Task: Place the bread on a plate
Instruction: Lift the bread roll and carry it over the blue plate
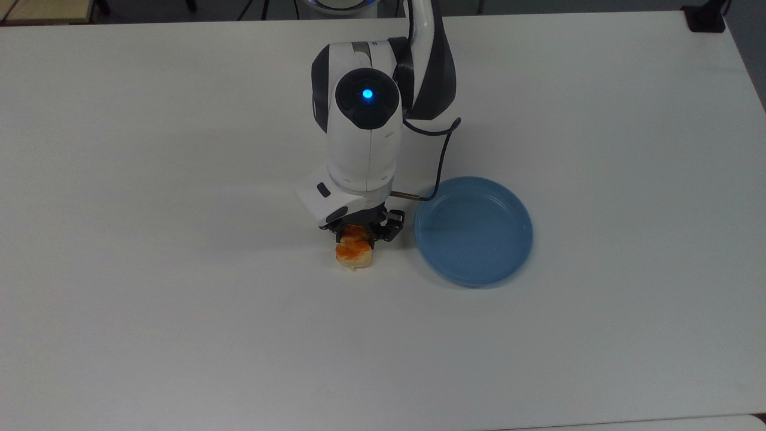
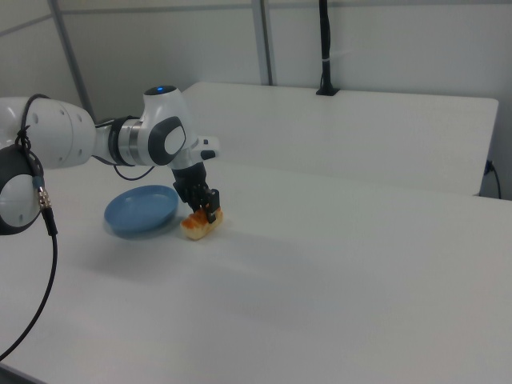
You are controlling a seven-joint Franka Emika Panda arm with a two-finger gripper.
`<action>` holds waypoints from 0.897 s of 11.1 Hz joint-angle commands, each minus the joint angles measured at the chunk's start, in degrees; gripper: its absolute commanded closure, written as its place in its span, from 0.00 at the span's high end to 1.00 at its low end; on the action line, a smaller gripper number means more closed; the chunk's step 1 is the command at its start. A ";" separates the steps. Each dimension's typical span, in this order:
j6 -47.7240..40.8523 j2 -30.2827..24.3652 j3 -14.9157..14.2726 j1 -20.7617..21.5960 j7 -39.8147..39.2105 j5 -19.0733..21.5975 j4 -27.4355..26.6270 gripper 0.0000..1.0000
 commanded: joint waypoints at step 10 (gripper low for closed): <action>-2.39 -1.07 0.06 14.71 9.20 -0.64 4.21 0.35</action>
